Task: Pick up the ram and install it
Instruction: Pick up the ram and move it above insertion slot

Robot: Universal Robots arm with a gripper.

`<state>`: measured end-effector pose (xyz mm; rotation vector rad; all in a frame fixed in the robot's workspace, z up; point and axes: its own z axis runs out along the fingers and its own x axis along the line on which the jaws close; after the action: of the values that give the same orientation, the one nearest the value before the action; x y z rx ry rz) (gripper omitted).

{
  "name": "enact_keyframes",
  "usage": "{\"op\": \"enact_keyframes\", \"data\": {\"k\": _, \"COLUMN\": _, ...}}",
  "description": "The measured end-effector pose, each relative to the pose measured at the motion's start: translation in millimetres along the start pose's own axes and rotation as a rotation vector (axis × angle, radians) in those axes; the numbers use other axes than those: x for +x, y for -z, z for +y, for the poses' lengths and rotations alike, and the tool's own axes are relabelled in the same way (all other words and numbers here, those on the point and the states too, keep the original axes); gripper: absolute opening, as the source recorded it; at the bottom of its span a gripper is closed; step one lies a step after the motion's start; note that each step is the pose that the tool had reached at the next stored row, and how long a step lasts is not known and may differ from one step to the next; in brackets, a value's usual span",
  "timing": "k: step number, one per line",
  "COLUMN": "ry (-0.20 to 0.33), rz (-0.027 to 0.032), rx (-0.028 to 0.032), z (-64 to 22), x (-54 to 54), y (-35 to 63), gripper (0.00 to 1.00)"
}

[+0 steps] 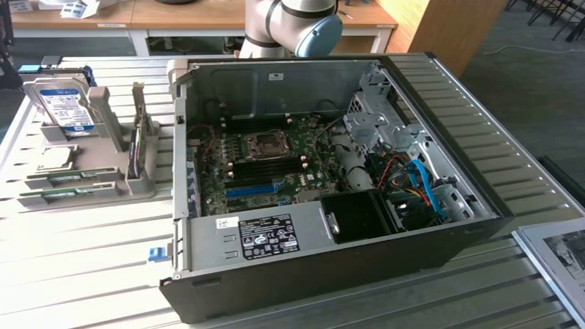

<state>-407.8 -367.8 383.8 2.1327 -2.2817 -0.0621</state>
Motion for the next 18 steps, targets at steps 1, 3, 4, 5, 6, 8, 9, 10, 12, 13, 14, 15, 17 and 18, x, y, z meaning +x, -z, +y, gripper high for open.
{"op": "enact_keyframes", "data": {"k": 1, "ry": 0.016, "rz": 0.0007, "rx": -0.0002, "z": 0.0, "x": 0.0, "y": 0.0, "gripper": 0.10}}
{"op": "enact_keyframes", "data": {"k": 3, "ry": 0.043, "rz": 0.0018, "rx": -0.0006, "z": 0.0, "x": 0.0, "y": 0.0, "gripper": 0.10}}
{"op": "enact_keyframes", "data": {"k": 4, "ry": 0.054, "rz": 0.0023, "rx": -0.0008, "z": 0.0, "x": 0.0, "y": 0.0, "gripper": 0.10}}
{"op": "enact_keyframes", "data": {"k": 5, "ry": 0.065, "rz": 0.0027, "rx": -0.0009, "z": 0.0, "x": 0.0, "y": 0.0, "gripper": 0.10}}
{"op": "enact_keyframes", "data": {"k": 6, "ry": 0.075, "rz": 0.0031, "rx": -0.0011, "z": 0.0, "x": 0.0, "y": 0.0, "gripper": 0.10}}
{"op": "enact_keyframes", "data": {"k": 8, "ry": 0.096, "rz": 0.0040, "rx": -0.0013, "z": 0.0, "x": 0.0, "y": 0.0, "gripper": 0.10}}
{"op": "enact_keyframes", "data": {"k": 9, "ry": 0.106, "rz": 0.0044, "rx": -0.0015, "z": 0.0, "x": 0.0, "y": 0.0, "gripper": 0.10}}
{"op": "enact_keyframes", "data": {"k": 10, "ry": 0.116, "rz": 0.0048, "rx": -0.0015, "z": 0.0, "x": 0.0, "y": 0.0, "gripper": 0.10}}
{"op": "enact_keyframes", "data": {"k": 12, "ry": 0.135, "rz": 0.0056, "rx": -0.0019, "z": 0.0, "x": 0.0, "y": 0.0, "gripper": 0.10}}
{"op": "enact_keyframes", "data": {"k": 13, "ry": 0.145, "rz": 0.0061, "rx": -0.0021, "z": 0.0, "x": 0.0, "y": 0.0, "gripper": 0.10}}
{"op": "enact_keyframes", "data": {"k": 14, "ry": 0.155, "rz": 0.0064, "rx": -0.0022, "z": 0.0, "x": 0.0, "y": 0.0, "gripper": 0.10}}
{"op": "enact_keyframes", "data": {"k": 15, "ry": 0.166, "rz": 0.0069, "rx": -0.0023, "z": 0.0, "x": 0.0, "y": 0.0, "gripper": 0.10}}
{"op": "enact_keyframes", "data": {"k": 17, "ry": 0.187, "rz": 0.0077, "rx": -0.0027, "z": 0.0, "x": 0.0, "y": 0.0, "gripper": 0.10}}
{"op": "enact_keyframes", "data": {"k": 18, "ry": 0.197, "rz": 0.0081, "rx": -0.0027, "z": 0.0, "x": 0.0, "y": 0.0, "gripper": 0.10}}
